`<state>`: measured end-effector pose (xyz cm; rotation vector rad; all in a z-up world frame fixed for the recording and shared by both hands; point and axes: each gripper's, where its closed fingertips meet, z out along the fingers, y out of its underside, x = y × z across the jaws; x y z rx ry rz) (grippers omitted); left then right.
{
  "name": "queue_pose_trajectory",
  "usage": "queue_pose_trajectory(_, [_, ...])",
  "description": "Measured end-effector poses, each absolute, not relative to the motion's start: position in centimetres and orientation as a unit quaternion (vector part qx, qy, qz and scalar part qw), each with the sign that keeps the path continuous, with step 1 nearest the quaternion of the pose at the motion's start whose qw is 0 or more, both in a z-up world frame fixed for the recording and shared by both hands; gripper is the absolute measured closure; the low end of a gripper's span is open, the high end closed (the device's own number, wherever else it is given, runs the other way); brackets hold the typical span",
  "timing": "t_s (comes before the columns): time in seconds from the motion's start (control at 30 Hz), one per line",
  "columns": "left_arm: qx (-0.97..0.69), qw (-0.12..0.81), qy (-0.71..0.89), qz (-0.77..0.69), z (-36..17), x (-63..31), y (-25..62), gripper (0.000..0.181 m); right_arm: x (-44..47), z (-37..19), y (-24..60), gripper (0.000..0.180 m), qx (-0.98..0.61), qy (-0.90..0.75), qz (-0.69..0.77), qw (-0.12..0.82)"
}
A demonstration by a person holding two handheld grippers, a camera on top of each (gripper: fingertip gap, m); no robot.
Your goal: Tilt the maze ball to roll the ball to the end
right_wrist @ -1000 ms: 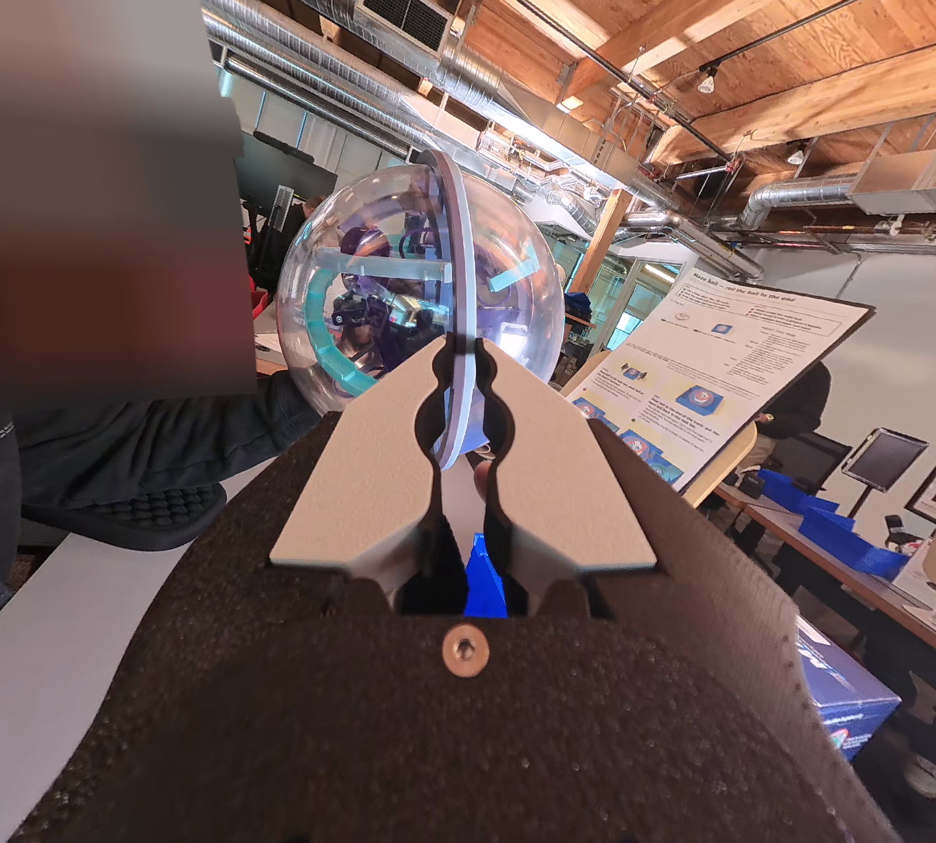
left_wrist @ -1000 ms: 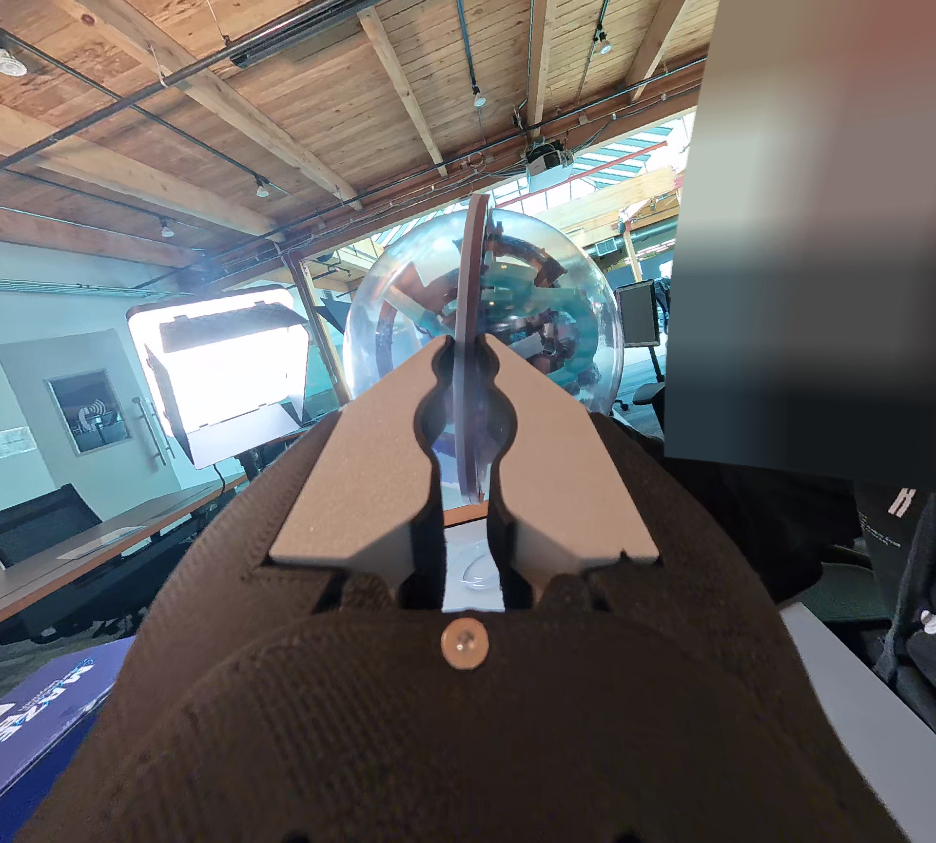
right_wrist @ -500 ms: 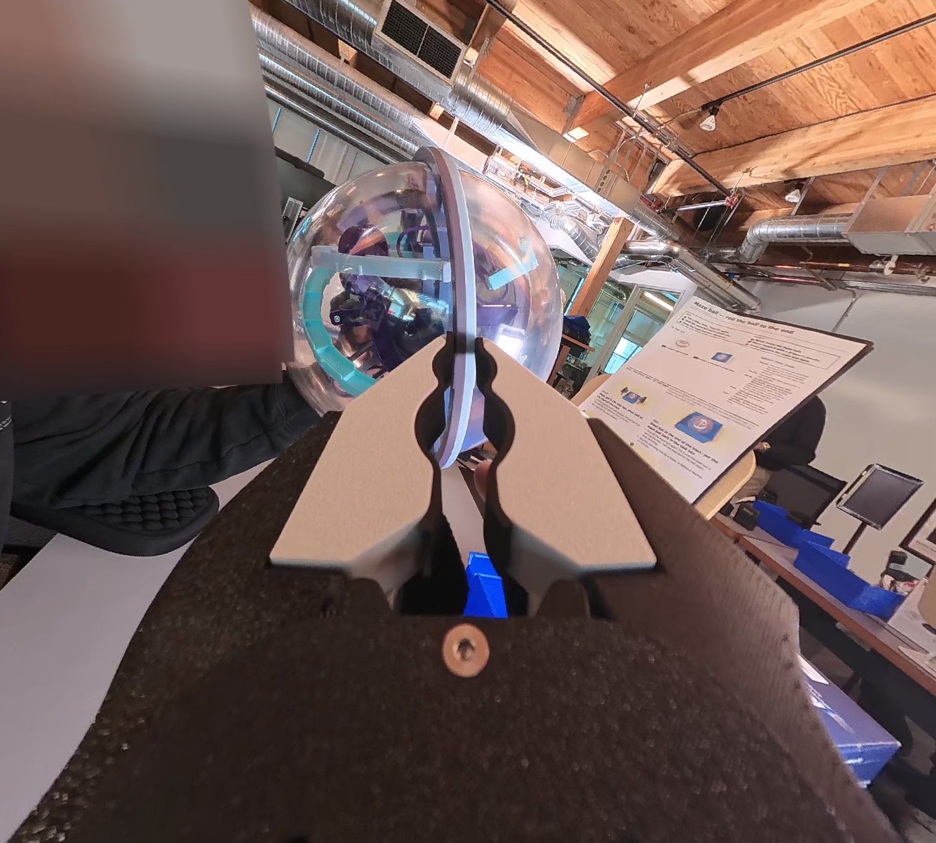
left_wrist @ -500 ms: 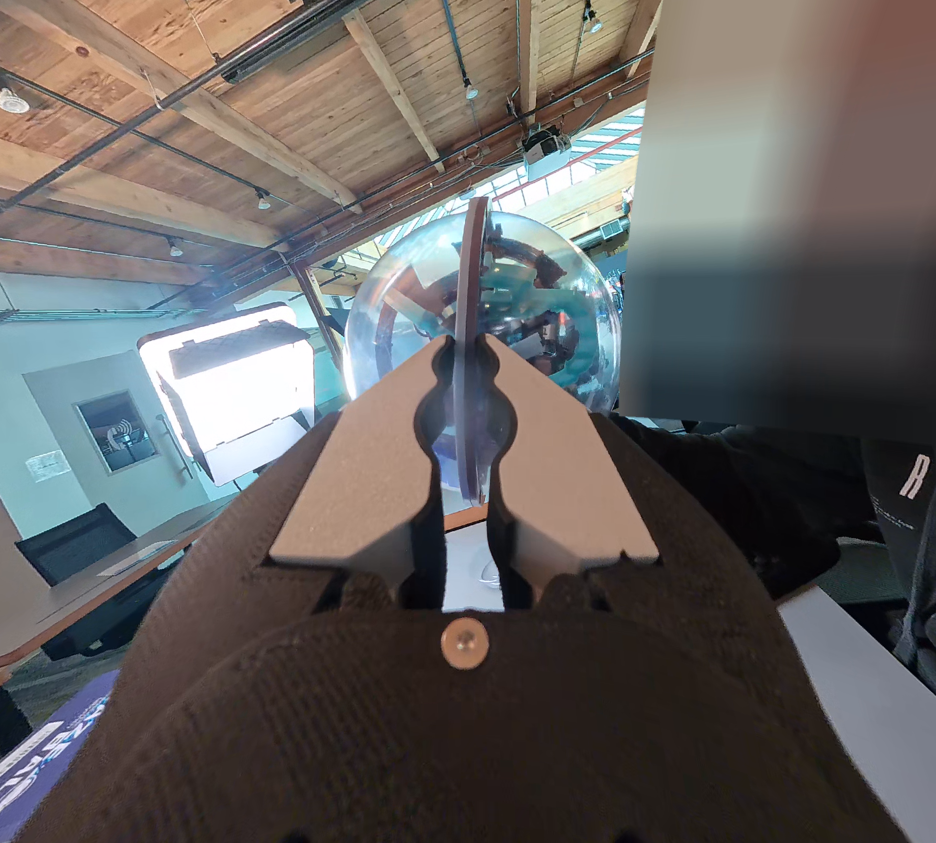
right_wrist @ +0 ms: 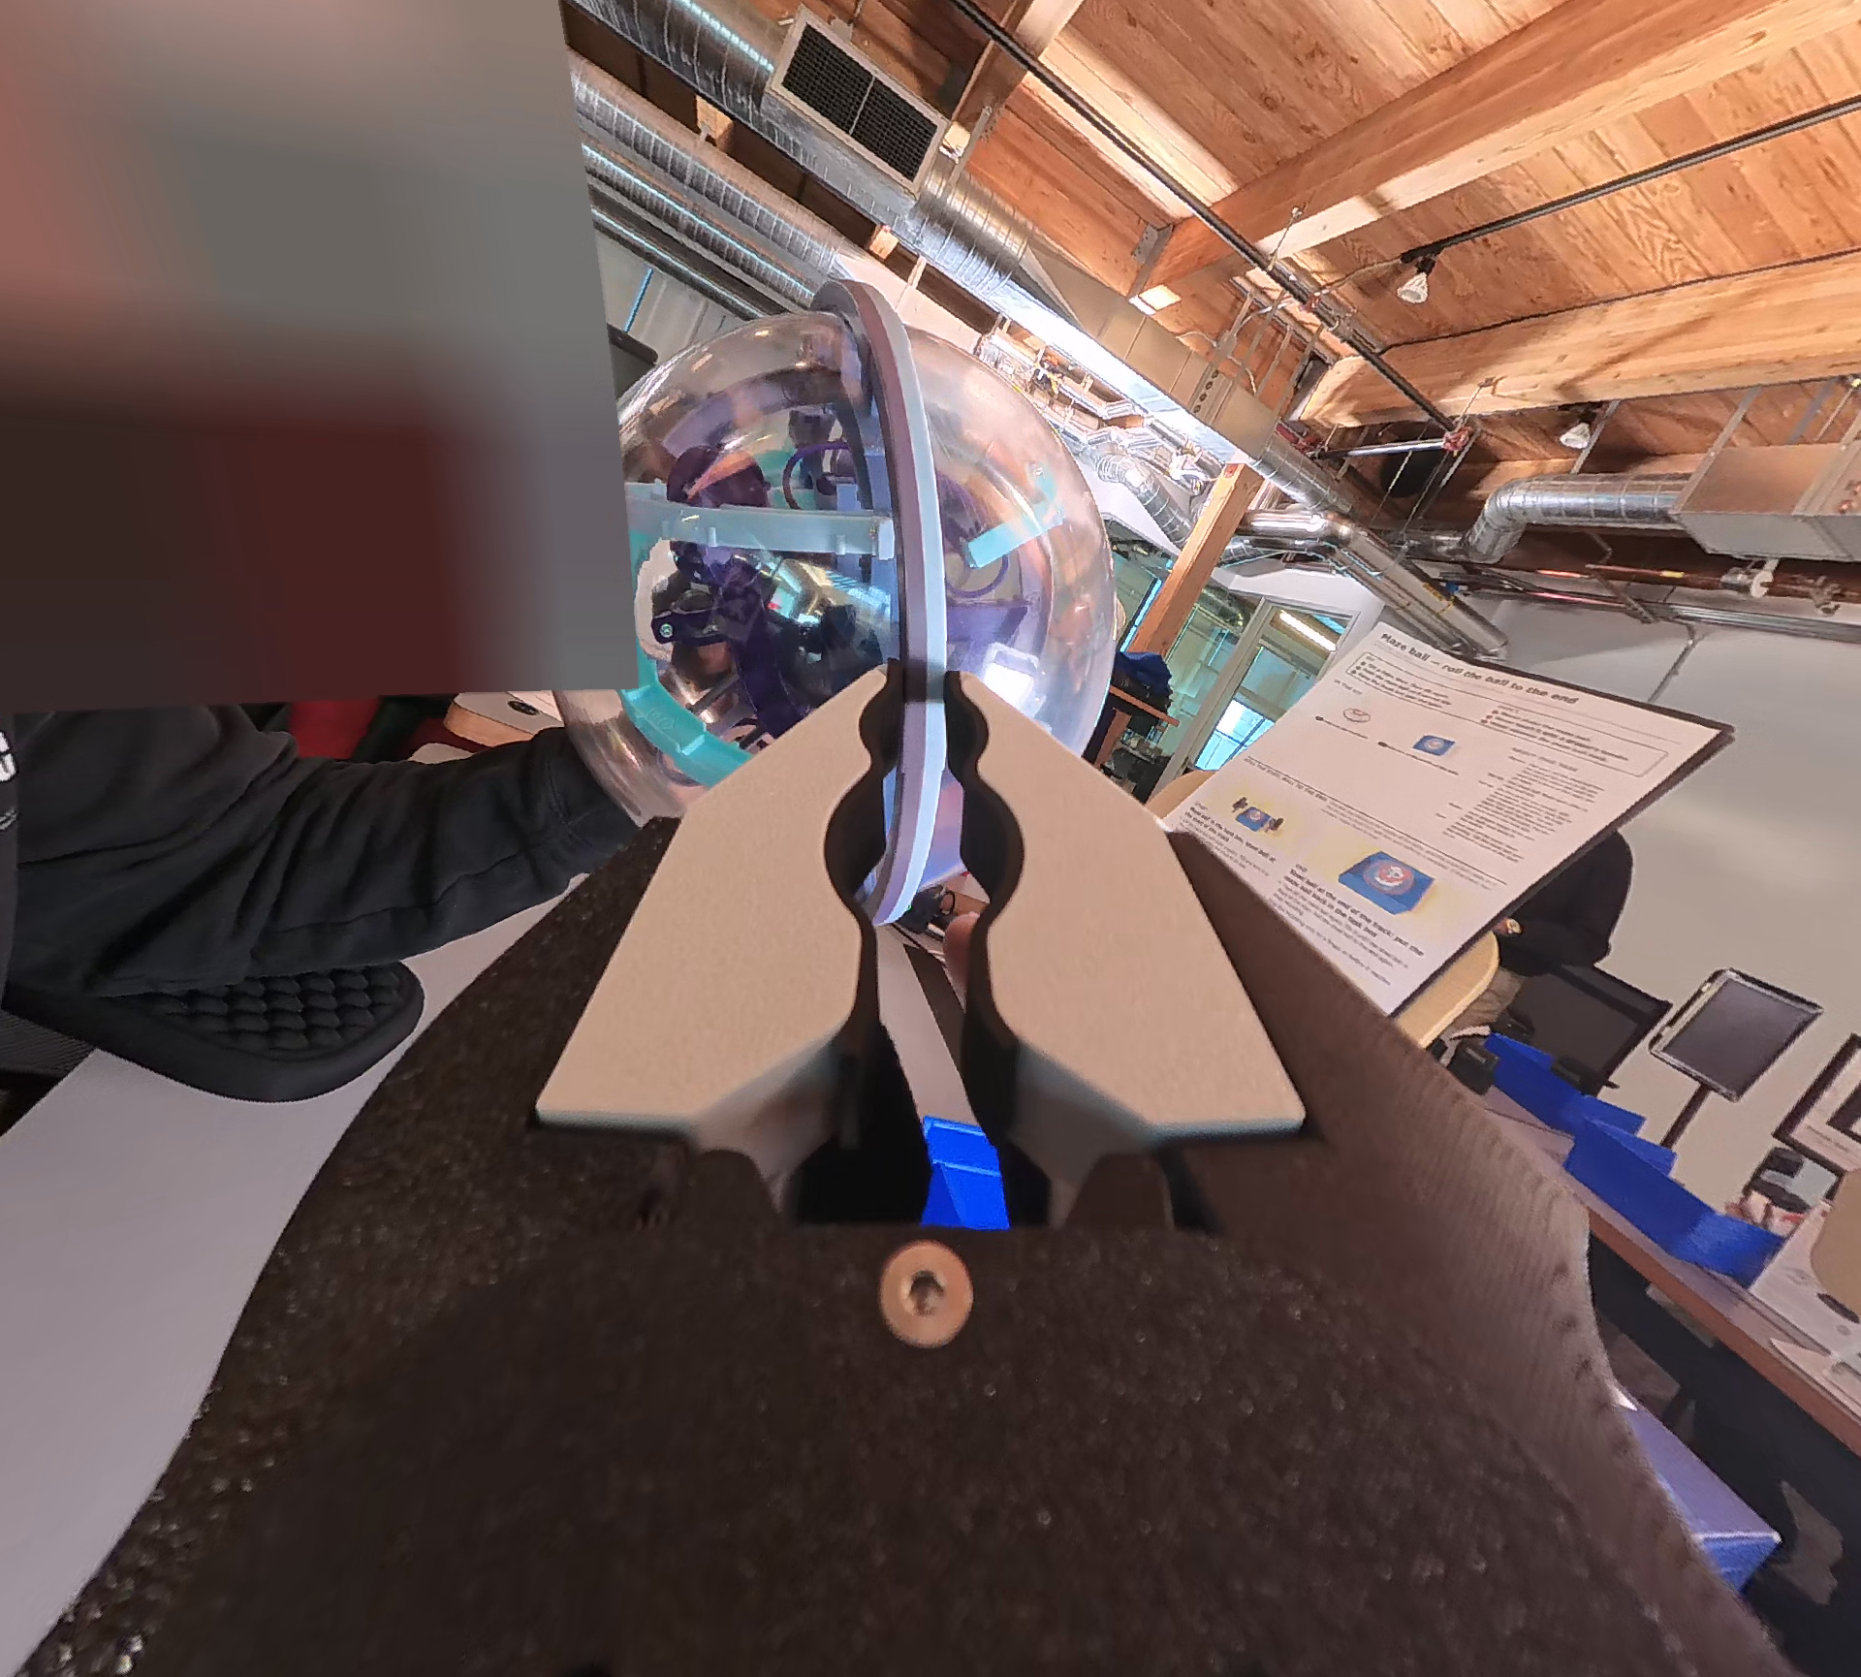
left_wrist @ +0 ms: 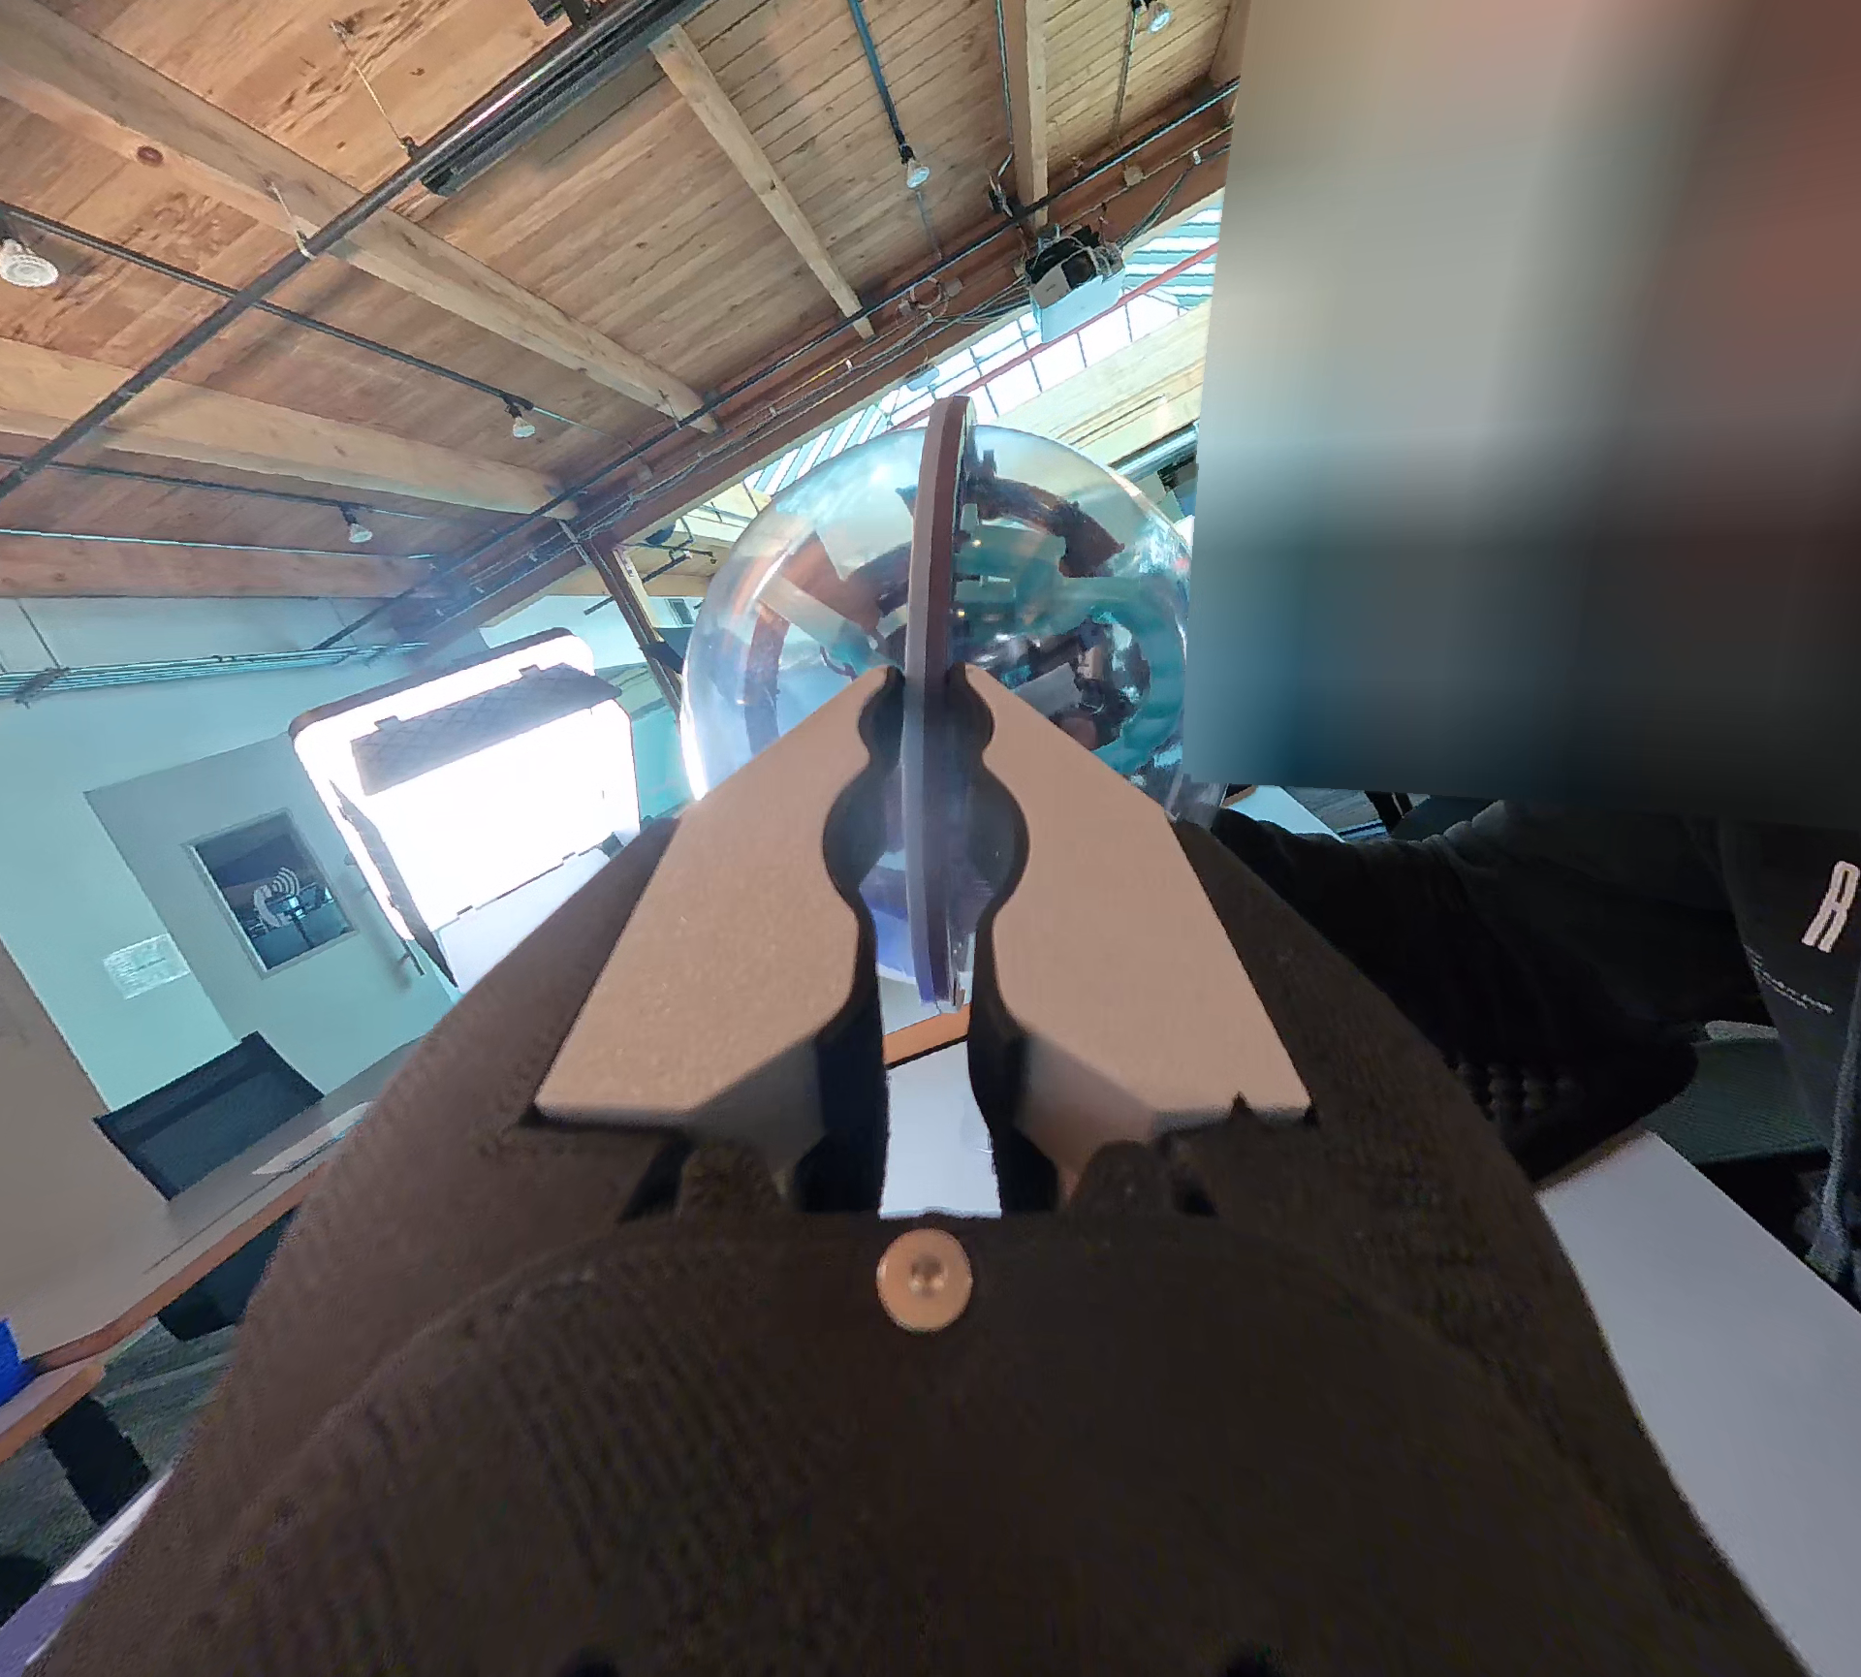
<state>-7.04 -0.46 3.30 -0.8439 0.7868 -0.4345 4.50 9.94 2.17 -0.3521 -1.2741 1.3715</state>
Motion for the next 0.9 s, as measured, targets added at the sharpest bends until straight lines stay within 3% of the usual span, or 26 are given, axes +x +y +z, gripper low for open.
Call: queue_pose_trajectory(0.9, [-0.396, 0.816, 0.372, -0.196, 3.58, -6.89, -0.90, 0.174, 4.19, 1.88, 9.94, 0.174, -0.155, -0.549, 0.586, 0.576])
